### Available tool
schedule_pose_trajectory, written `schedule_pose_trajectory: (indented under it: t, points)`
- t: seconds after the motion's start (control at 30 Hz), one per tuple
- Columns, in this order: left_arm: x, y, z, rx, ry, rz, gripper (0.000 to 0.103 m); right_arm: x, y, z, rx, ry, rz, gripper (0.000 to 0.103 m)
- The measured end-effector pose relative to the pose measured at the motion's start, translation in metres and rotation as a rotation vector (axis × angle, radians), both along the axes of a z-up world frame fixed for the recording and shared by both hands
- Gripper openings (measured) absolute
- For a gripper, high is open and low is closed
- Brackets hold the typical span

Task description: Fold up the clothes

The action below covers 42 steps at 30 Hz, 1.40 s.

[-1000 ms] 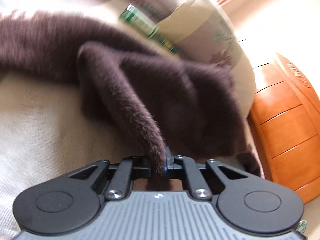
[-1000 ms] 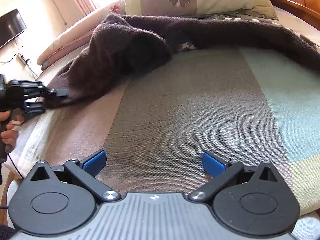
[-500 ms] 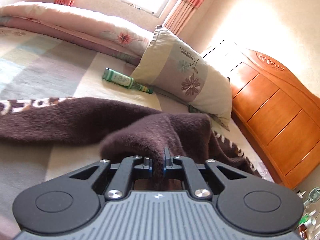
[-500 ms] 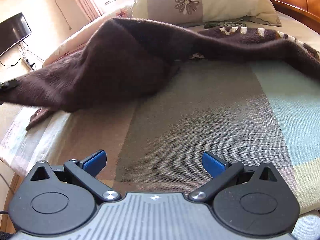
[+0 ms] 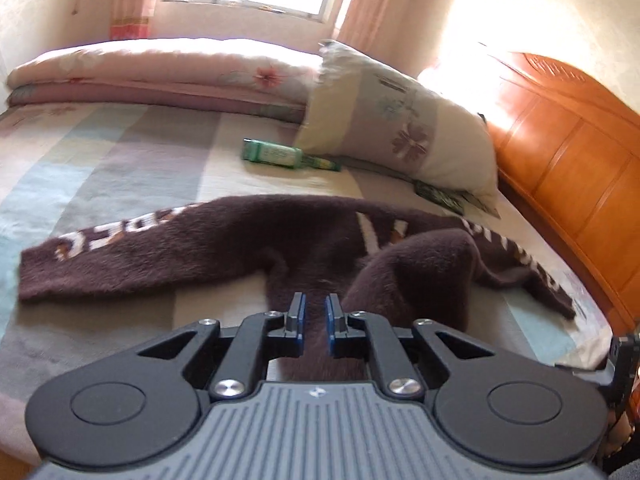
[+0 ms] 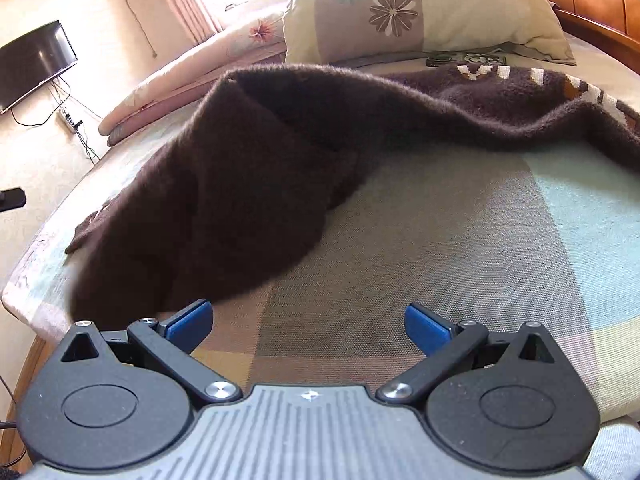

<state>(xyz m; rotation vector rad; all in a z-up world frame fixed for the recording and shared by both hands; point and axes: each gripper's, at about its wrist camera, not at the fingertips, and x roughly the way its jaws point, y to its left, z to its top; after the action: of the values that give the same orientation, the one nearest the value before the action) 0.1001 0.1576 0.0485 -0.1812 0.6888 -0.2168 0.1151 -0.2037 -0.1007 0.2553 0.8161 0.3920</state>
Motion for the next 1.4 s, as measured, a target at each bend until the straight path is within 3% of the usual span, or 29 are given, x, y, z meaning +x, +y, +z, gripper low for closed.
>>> schedule_pose_trajectory:
  t: [0.27, 0.4, 0.57, 0.7, 0.77, 0.87, 1.0, 1.07, 1.2, 1.4]
  points:
    - [0.058, -0.113, -0.025, 0.020, 0.062, -0.326, 0.040, -0.005, -0.010, 0.000, -0.001, 0.004, -0.027, 0.103]
    - [0.098, -0.179, -0.050, -0.008, 0.115, -0.469, 0.043, -0.010, -0.018, -0.005, 0.000, 0.012, -0.049, 0.103]
    - [0.143, -0.228, -0.099, -0.021, 0.264, -0.495, 0.043, -0.010, -0.029, -0.009, -0.005, 0.022, -0.072, 0.103]
    - [0.159, -0.214, -0.104, 0.017, 0.237, -0.437, 0.039, -0.005, -0.039, -0.010, -0.018, 0.014, -0.083, 0.103]
    - [0.170, -0.199, -0.094, 0.008, 0.199, -0.410, 0.040, 0.001, -0.043, -0.010, -0.017, 0.011, -0.082, 0.103]
    - [0.191, -0.175, -0.083, 0.067, 0.143, -0.364, 0.039, 0.012, -0.043, -0.012, -0.002, 0.010, -0.065, 0.103]
    - [0.233, -0.149, -0.094, 0.118, 0.148, -0.313, 0.037, 0.028, -0.035, -0.015, 0.010, 0.008, -0.033, 0.103]
    - [0.254, -0.137, -0.102, 0.084, 0.177, -0.294, 0.037, 0.036, -0.031, -0.016, 0.021, 0.007, -0.016, 0.103]
    - [0.271, -0.106, -0.113, -0.098, 0.230, -0.254, 0.037, 0.050, -0.033, -0.022, 0.086, 0.026, 0.009, 0.103]
    - [0.248, -0.104, -0.103, -0.089, 0.198, -0.303, 0.044, 0.088, -0.036, -0.036, 0.298, 0.068, 0.058, 0.103]
